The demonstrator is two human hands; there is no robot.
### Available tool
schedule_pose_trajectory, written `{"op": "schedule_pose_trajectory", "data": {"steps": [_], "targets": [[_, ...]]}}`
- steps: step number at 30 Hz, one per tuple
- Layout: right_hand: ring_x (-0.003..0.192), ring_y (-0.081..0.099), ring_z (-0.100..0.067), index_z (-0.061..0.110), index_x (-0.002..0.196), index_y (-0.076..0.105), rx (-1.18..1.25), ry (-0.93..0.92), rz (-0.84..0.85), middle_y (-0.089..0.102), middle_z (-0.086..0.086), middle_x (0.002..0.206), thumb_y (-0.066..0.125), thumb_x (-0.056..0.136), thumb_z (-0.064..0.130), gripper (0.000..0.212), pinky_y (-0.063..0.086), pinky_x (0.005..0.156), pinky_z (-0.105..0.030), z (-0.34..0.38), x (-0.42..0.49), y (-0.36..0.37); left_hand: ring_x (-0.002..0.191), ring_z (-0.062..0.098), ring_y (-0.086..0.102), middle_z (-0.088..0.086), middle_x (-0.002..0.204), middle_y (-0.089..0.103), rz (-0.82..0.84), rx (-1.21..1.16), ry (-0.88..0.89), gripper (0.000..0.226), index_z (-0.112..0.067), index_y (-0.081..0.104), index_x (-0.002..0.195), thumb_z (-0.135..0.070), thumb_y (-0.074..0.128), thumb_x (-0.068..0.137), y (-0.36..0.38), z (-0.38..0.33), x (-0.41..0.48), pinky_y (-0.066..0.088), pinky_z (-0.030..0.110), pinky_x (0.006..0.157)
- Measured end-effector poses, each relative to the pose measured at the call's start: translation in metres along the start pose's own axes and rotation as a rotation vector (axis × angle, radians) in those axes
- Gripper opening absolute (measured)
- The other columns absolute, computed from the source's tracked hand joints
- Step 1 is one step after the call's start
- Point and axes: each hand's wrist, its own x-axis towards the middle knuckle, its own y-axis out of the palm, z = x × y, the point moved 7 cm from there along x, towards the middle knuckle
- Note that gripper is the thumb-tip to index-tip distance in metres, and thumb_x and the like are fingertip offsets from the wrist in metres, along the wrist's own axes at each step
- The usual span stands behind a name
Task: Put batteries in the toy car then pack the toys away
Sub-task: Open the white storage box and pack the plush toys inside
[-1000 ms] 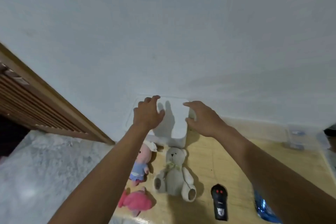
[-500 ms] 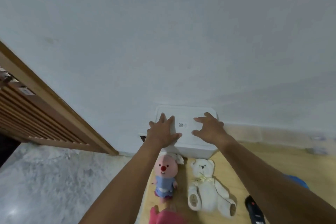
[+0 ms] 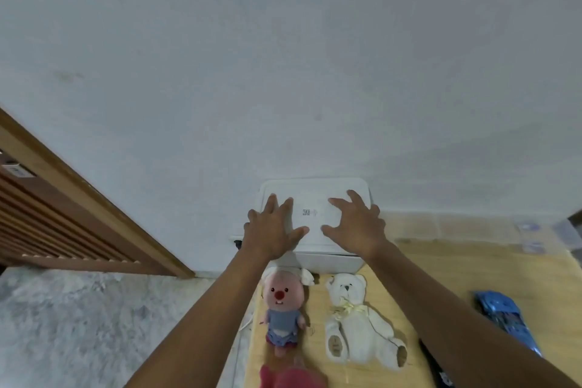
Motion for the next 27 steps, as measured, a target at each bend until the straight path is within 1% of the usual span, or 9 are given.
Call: {"op": "schedule_pose_trajectory", "data": {"steps": [3, 6, 8, 10, 14, 16, 19, 22, 27], "targets": [[0.144, 0.024, -0.035, 0.044, 0.151, 0.036, 0.028, -0.036, -0.128, 0.012, 0.010, 0.167, 0.060, 0.089, 0.058, 0.069, 0.033, 0.112, -0.050, -0.009, -0.031, -0.010, 0.133, 0.048, 0.038, 0.000, 0.169, 0.014, -0.129, 0.093, 0.021, 0.084, -0.035, 0.020, 0.162, -0.076, 0.045, 0.093, -0.018, -0.019, -0.020, 0.049, 0.055, 0.102], [0.140, 0.032, -0.037, 0.041, 0.148, 0.043, 0.065, -0.002, -0.279, 0.022, 0.006, 0.165, 0.064, 0.086, 0.058, 0.068, 0.041, 0.106, -0.052, -0.048, -0.063, -0.025, 0.134, 0.050, 0.044, 0.003, 0.169, 0.015, -0.204, 0.204, 0.130, 0.084, -0.033, 0.021, 0.161, -0.078, 0.038, 0.093, -0.017, -0.068, -0.030, 0.041, 0.058, 0.112], [0.138, 0.034, -0.037, 0.041, 0.147, 0.044, 0.092, 0.083, -0.313, 0.024, 0.006, 0.163, 0.066, 0.084, 0.058, 0.069, 0.042, 0.105, -0.054, -0.089, -0.080, -0.036, 0.134, 0.051, 0.043, 0.002, 0.170, 0.013, -0.161, 0.201, 0.209, 0.082, -0.033, 0.021, 0.160, -0.075, 0.041, 0.093, -0.004, -0.117, -0.033, 0.040, 0.059, 0.112], [0.140, 0.028, -0.037, 0.045, 0.148, 0.039, 0.132, 0.214, -0.292, 0.018, 0.010, 0.163, 0.063, 0.085, 0.061, 0.069, 0.037, 0.109, -0.053, -0.140, -0.096, -0.048, 0.137, 0.052, 0.034, 0.001, 0.170, 0.010, -0.102, 0.181, 0.288, 0.080, -0.033, 0.022, 0.161, -0.071, 0.047, 0.095, 0.011, -0.175, -0.037, 0.042, 0.058, 0.108], [0.141, 0.025, -0.039, 0.048, 0.146, 0.037, 0.174, 0.460, -0.358, 0.018, 0.013, 0.163, 0.062, 0.083, 0.063, 0.069, 0.032, 0.112, -0.052, -0.254, -0.143, -0.077, 0.141, 0.056, 0.027, 0.001, 0.172, 0.008, 0.023, 0.152, 0.493, 0.080, -0.033, 0.021, 0.162, -0.069, 0.049, 0.096, 0.057, -0.298, -0.046, 0.040, 0.062, 0.110], [0.139, 0.027, -0.039, 0.048, 0.144, 0.039, 0.228, 0.578, -0.372, 0.019, 0.013, 0.161, 0.062, 0.083, 0.064, 0.068, 0.032, 0.111, -0.052, -0.311, -0.171, -0.083, 0.140, 0.055, 0.028, -0.001, 0.172, 0.008, 0.079, 0.190, 0.592, 0.082, -0.034, 0.021, 0.162, -0.070, 0.050, 0.095, 0.087, -0.358, -0.052, 0.040, 0.060, 0.110], [0.139, 0.028, -0.039, 0.047, 0.145, 0.038, 0.292, 0.744, -0.384, 0.019, 0.012, 0.161, 0.064, 0.081, 0.065, 0.071, 0.036, 0.109, -0.051, -0.392, -0.214, -0.077, 0.144, 0.054, 0.023, -0.001, 0.173, 0.005, 0.176, 0.276, 0.753, 0.084, -0.036, 0.020, 0.163, -0.070, 0.053, 0.094, 0.137, -0.441, -0.067, 0.035, 0.059, 0.112], [0.142, 0.026, -0.042, 0.046, 0.146, 0.037, 0.358, 0.866, -0.368, 0.017, 0.009, 0.163, 0.067, 0.080, 0.064, 0.075, 0.038, 0.110, -0.051, -0.454, -0.247, -0.053, 0.148, 0.052, 0.018, -0.002, 0.174, 0.001, 0.284, 0.341, 0.887, 0.085, -0.038, 0.018, 0.164, -0.070, 0.054, 0.093, 0.187, -0.501, -0.076, 0.031, 0.058, 0.115], [0.148, 0.024, -0.036, 0.043, 0.146, 0.039, 0.546, 0.939, -0.338, 0.017, 0.006, 0.164, 0.070, 0.076, 0.060, 0.078, 0.030, 0.113, -0.051, -0.517, -0.262, -0.003, 0.151, 0.048, 0.014, -0.002, 0.175, 0.001, 0.414, 0.453, 0.990, 0.088, -0.038, 0.018, 0.164, -0.068, 0.059, 0.092, 0.260, -0.549, -0.065, 0.030, 0.056, 0.119]]}}
